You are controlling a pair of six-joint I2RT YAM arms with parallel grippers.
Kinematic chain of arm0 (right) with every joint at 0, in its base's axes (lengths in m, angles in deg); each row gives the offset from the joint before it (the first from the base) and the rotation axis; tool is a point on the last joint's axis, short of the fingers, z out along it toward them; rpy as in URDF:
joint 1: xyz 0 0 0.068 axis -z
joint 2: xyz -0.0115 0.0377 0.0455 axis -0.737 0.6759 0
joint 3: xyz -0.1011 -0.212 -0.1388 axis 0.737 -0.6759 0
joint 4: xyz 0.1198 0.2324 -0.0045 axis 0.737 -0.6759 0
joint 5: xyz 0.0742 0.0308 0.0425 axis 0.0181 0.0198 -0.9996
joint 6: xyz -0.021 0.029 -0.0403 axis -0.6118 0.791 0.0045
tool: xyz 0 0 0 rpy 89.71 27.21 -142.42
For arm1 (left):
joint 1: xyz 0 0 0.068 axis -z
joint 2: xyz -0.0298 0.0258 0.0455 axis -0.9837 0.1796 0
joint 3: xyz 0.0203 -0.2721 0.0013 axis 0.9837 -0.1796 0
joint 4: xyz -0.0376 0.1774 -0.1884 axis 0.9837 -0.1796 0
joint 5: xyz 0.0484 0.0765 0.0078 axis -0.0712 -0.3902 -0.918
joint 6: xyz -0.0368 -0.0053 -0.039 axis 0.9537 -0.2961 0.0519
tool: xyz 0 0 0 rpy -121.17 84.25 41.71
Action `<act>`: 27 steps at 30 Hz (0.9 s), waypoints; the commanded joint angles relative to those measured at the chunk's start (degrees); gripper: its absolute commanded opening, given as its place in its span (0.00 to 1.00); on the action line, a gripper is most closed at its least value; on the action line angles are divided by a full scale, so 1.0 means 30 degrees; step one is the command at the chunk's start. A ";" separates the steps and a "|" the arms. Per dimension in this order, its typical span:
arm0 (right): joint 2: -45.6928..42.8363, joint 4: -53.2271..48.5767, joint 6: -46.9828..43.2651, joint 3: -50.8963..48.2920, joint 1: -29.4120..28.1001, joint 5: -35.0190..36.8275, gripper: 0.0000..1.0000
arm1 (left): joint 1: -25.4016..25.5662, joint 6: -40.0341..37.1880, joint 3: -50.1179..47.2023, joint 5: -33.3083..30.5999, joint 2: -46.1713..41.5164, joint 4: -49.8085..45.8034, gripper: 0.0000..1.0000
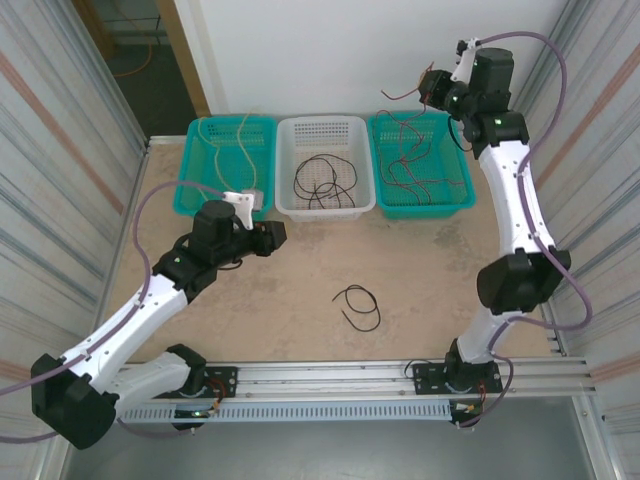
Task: Untangle the cables
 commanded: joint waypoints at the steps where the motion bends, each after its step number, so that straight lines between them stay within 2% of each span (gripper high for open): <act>1: 0.1305 -0.1411 -0.0208 0.1268 0.0433 0.0448 0.00 | 0.0073 -0.0108 0.0017 0.0251 -0.0201 -0.0192 0.35; 3: 0.2027 -0.1984 -0.0011 0.1595 0.0593 0.0537 0.00 | 0.0073 -0.0152 0.0008 0.0228 -0.0230 -0.0266 0.35; 4: 0.2227 -0.2158 0.0112 0.1506 0.0584 0.0637 0.10 | 0.0073 -0.0185 0.0038 0.0253 -0.0231 -0.0305 0.35; 6: 0.2267 -0.2207 0.0211 0.0976 0.0545 0.0781 0.35 | 0.0073 -0.0259 0.0058 0.0302 -0.0227 -0.0367 0.36; 7: 0.2190 -0.2209 0.0245 0.0617 0.0532 0.0954 0.42 | 0.0073 -0.0317 0.0089 0.0333 -0.0231 -0.0424 0.36; 10: 0.1632 -0.2238 0.0208 -0.0546 0.0491 0.1066 0.39 | 0.0073 -0.0558 0.0318 0.0340 -0.0231 -0.0632 0.37; 14: 0.0003 -0.2033 0.0127 -0.2834 0.0192 0.1134 0.45 | 0.0073 -0.0980 0.0732 0.0225 -0.0216 -0.0918 0.38; 17: -0.2027 -0.1982 -0.0514 -0.5708 -0.0688 0.1664 0.48 | 0.0068 -0.1209 0.0980 0.0150 -0.0172 -0.0984 0.39; 20: -0.4758 -0.2107 -0.1469 -0.9367 -0.2480 0.2803 0.59 | 0.0073 -0.1273 0.1071 0.0143 -0.0172 -0.0999 0.39; 24: -0.7939 -0.2646 -0.1863 -1.4667 -0.5995 0.4968 0.61 | 0.0065 -0.1231 0.0830 0.0093 -0.0289 -0.0798 0.40; 27: -0.8756 -0.3744 -0.1222 -1.7210 -0.8565 0.6340 0.59 | 0.0037 -0.1241 0.0855 0.0198 -0.0103 -0.0634 0.40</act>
